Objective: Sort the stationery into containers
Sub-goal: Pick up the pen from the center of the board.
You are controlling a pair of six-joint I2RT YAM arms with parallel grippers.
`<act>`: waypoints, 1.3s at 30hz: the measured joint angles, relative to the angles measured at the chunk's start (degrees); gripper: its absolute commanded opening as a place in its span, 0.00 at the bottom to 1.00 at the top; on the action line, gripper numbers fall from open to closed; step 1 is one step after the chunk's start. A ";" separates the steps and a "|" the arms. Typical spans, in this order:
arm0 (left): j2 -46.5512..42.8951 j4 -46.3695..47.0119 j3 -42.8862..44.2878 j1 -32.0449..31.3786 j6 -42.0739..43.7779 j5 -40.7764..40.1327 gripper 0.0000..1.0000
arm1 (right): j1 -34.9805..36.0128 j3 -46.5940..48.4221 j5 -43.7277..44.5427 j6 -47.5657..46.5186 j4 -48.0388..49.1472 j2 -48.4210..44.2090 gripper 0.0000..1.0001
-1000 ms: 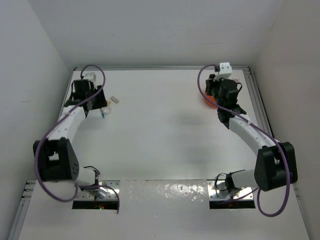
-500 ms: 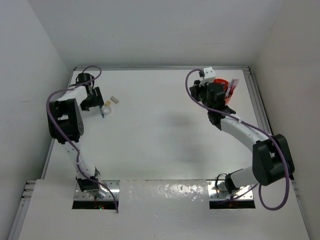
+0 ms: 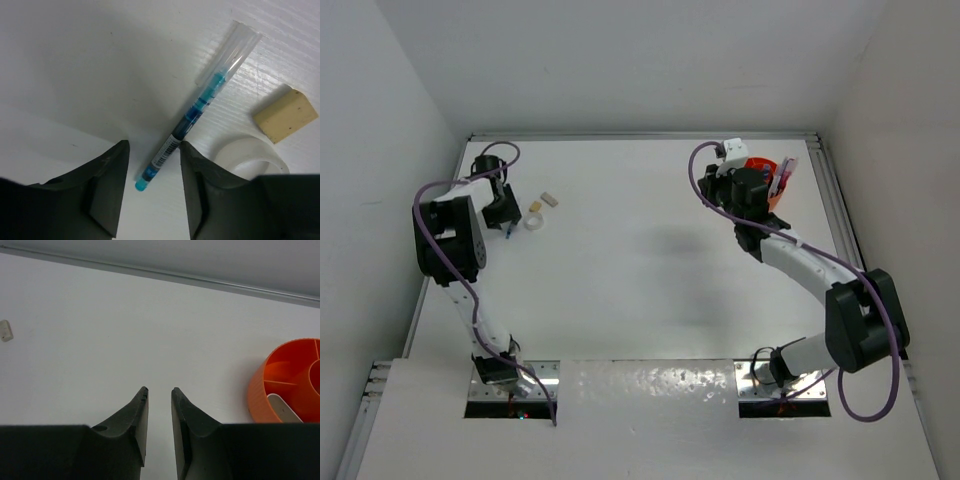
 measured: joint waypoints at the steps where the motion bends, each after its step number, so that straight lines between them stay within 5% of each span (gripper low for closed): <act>1: -0.11 0.52 -0.37 0.22 0.00 0.17 0.40 | 0.00 -0.02 0.00 -0.13 0.00 -0.13 0.25; 5: -1.55 1.64 -2.73 1.42 0.72 0.28 0.31 | 0.00 -0.09 0.11 -0.63 -0.07 -0.87 0.25; 9: -2.25 2.36 -3.96 2.08 2.71 1.09 0.00 | 0.00 -0.17 0.24 -0.79 -0.04 -1.42 0.26; 21: -6.49 0.68 -5.22 6.58 12.70 16.46 0.00 | 0.11 -0.17 -0.90 -1.42 -2.47 -2.49 0.26; 28: -20.65 -0.94 -1.31 7.06 27.04 32.83 0.00 | 1.86 6.99 -9.01 0.09 -9.16 -2.25 0.46; 32: -32.92 1.53 -2.86 1.51 29.59 42.73 0.00 | 7.58 14.43 -13.60 2.91 -6.14 -1.73 0.67; 39: -41.79 8.59 -13.84 -10.36 25.57 49.81 0.00 | 14.64 20.11 -18.34 16.90 8.39 5.77 0.67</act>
